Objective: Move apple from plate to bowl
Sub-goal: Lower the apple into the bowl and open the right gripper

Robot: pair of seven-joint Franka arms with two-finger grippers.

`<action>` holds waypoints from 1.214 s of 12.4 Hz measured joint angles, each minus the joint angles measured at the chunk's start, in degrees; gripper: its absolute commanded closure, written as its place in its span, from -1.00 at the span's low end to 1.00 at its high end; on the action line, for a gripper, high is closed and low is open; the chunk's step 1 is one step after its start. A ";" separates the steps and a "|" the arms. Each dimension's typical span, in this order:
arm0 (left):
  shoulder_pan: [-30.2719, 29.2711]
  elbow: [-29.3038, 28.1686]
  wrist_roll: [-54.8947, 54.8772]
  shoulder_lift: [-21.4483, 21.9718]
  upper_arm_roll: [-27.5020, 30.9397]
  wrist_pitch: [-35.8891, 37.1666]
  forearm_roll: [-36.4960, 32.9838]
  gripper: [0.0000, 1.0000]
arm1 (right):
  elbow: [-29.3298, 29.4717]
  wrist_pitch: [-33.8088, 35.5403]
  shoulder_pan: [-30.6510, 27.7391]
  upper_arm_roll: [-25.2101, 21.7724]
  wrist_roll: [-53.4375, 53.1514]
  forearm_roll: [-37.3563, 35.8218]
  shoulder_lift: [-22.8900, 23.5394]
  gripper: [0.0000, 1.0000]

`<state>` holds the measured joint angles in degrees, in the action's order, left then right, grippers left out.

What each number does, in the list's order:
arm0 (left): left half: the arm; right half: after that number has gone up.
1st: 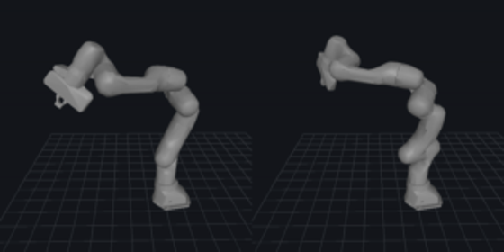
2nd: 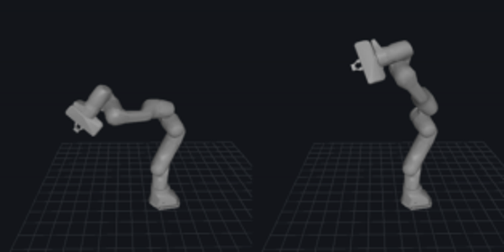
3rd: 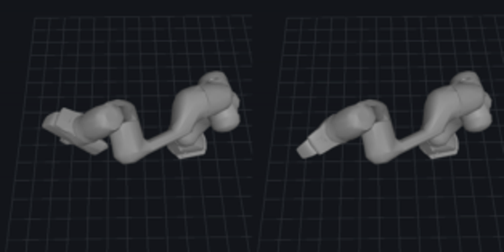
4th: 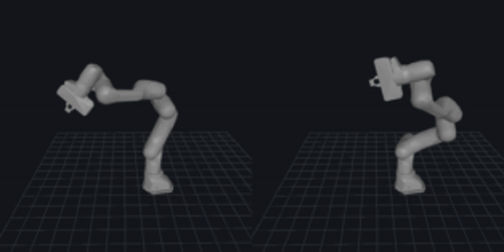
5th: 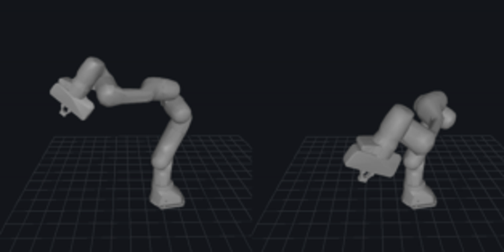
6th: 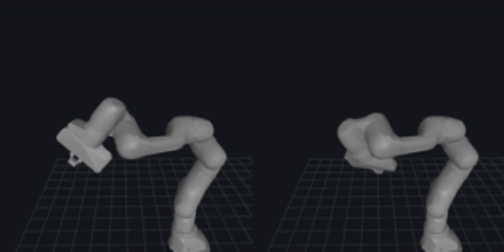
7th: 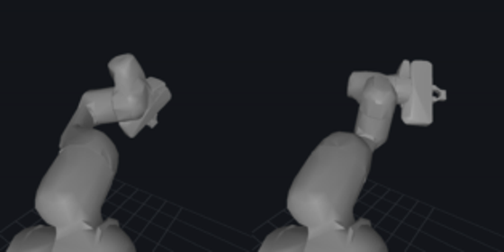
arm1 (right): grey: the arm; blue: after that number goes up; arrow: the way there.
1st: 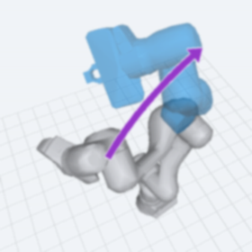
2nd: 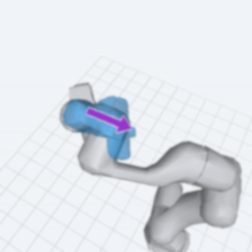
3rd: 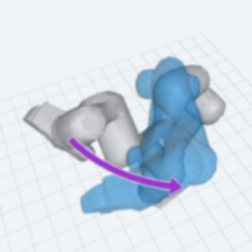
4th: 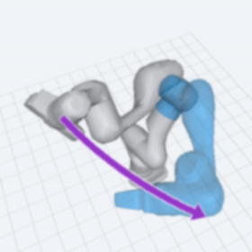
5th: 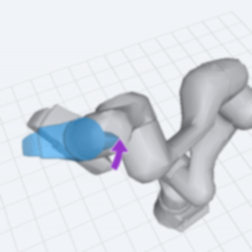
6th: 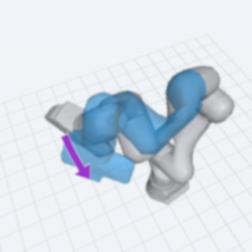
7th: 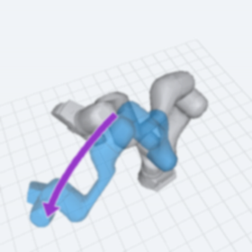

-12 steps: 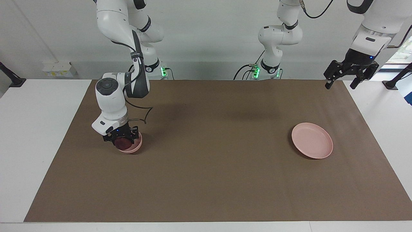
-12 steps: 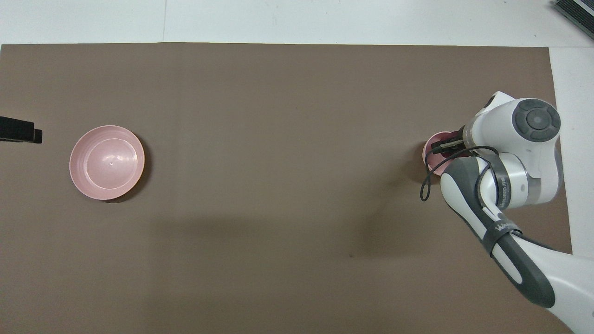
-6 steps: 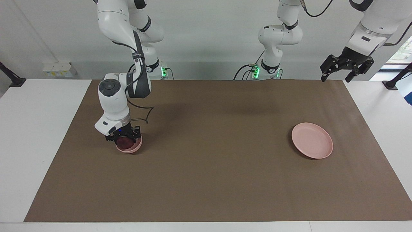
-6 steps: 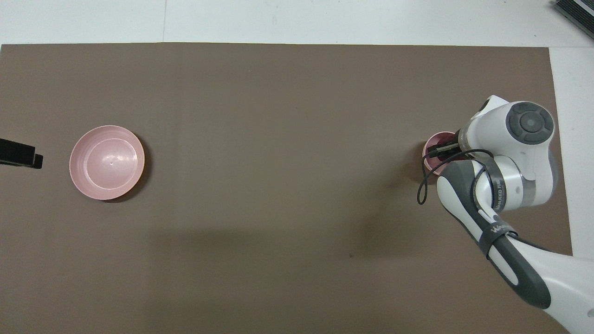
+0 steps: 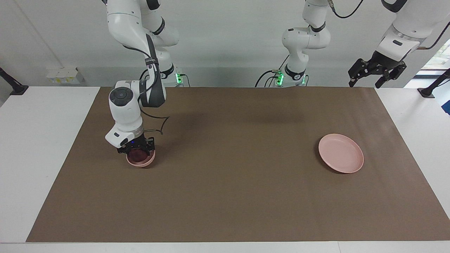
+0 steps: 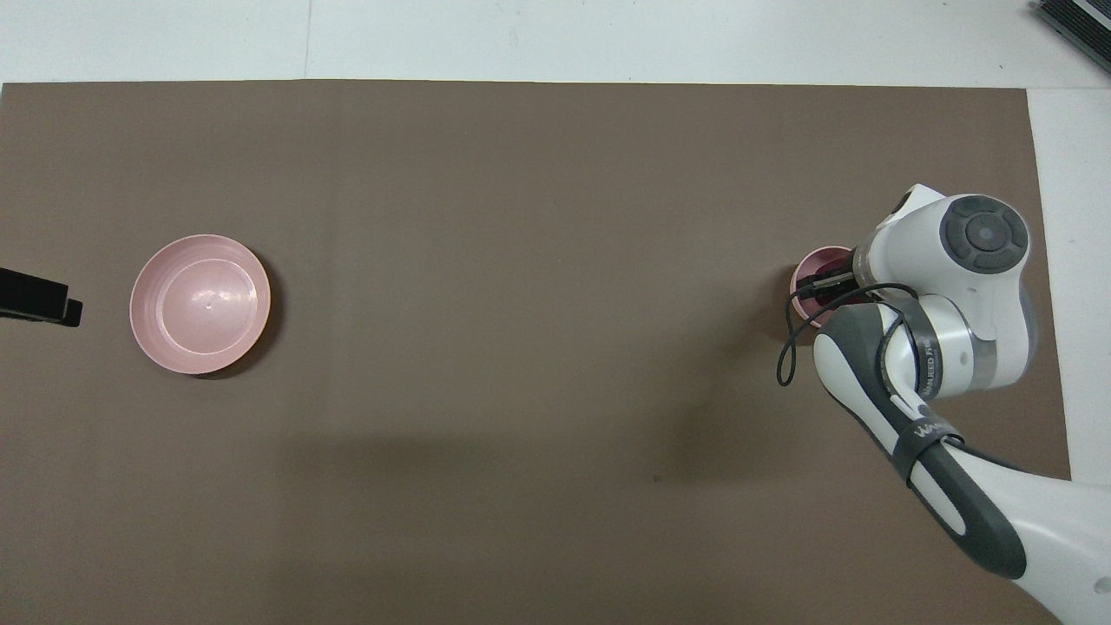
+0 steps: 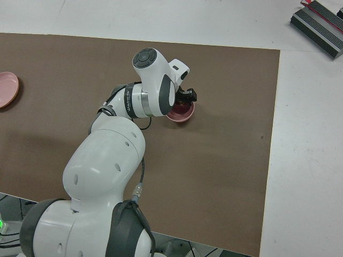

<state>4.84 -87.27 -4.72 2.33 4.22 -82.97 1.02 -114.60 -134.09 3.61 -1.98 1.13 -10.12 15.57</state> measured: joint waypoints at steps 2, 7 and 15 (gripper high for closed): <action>0.00 0.00 0.00 0.01 0.00 0.09 0.00 -1.00 | -0.02 0.00 1.04 0.03 -1.10 0.01 -0.03 -0.90; 0.00 0.00 -0.01 0.03 0.00 0.16 0.00 -1.00 | -0.11 0.00 1.17 -0.14 -1.29 0.01 -0.14 -1.00; 0.00 0.00 -0.02 0.05 0.00 0.23 0.00 -1.00 | 1.60 4.14 1.26 -0.07 -1.58 0.02 -6.83 -1.00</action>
<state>4.84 -87.27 -4.74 2.38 4.22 -82.75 1.02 -113.01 -129.94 4.87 -2.05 -0.45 -10.10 8.74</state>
